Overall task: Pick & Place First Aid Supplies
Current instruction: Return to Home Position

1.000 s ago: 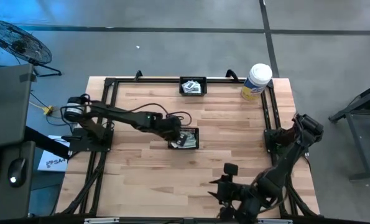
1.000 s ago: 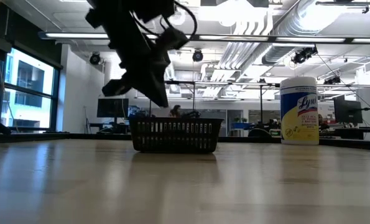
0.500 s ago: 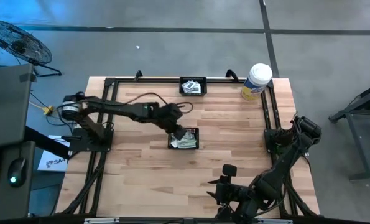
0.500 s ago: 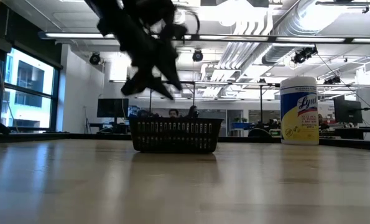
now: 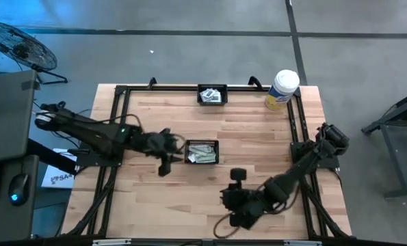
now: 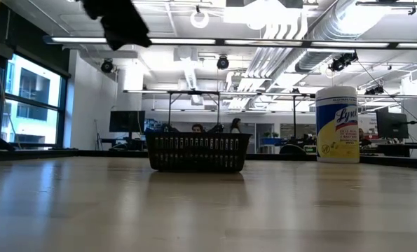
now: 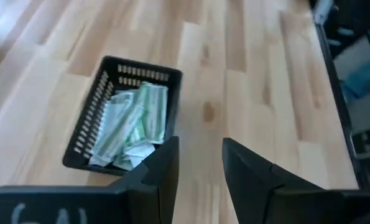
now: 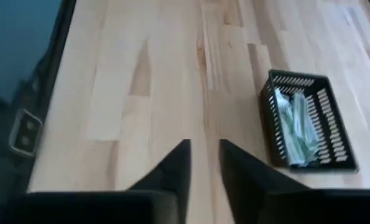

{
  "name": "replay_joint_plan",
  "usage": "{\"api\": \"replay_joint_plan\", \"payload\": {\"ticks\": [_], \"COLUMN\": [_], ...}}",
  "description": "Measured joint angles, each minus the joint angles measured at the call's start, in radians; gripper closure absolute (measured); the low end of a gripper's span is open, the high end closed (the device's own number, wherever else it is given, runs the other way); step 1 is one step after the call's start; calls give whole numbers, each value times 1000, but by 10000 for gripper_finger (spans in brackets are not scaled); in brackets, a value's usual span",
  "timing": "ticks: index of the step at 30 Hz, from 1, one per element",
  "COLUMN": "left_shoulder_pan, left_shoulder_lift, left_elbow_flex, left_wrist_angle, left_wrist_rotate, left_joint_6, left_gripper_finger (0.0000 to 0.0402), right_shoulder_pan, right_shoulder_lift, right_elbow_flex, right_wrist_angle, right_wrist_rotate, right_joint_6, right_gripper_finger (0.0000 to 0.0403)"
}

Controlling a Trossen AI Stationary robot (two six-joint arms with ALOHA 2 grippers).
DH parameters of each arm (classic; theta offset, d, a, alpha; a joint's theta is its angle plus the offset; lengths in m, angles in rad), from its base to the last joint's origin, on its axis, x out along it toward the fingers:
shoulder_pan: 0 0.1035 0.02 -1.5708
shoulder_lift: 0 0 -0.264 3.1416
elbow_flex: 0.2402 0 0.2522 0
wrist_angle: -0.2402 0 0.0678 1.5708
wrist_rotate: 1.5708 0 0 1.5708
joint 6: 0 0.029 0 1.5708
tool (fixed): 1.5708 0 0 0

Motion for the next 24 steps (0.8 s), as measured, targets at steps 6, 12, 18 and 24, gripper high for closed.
{"api": "replay_joint_plan", "payload": {"ticks": [6, 12, 18, 24], "left_shoulder_pan": [-86, -83, -82, -82], "left_shoulder_lift": [-101, -117, -116, -116], "left_elbow_flex": [-199, -332, -369, -368], "left_wrist_angle": [234, 361, 351, 344], "left_wrist_rotate": [-4, -36, -294, -245], "left_joint_6": [87, 231, 269, 267], "left_gripper_finger": [280, 280, 280, 280], "right_shoulder_pan": [-119, -231, -352, -461], "right_shoulder_lift": [0, 0, -9, -91], "right_elbow_flex": [0, 0, -44, -186], "right_wrist_angle": [43, 84, 163, 286], "right_wrist_rotate": [-114, -226, -347, -419], "right_joint_6": [-220, -386, -535, -589], "right_gripper_finger": [397, 382, 401, 398]}}
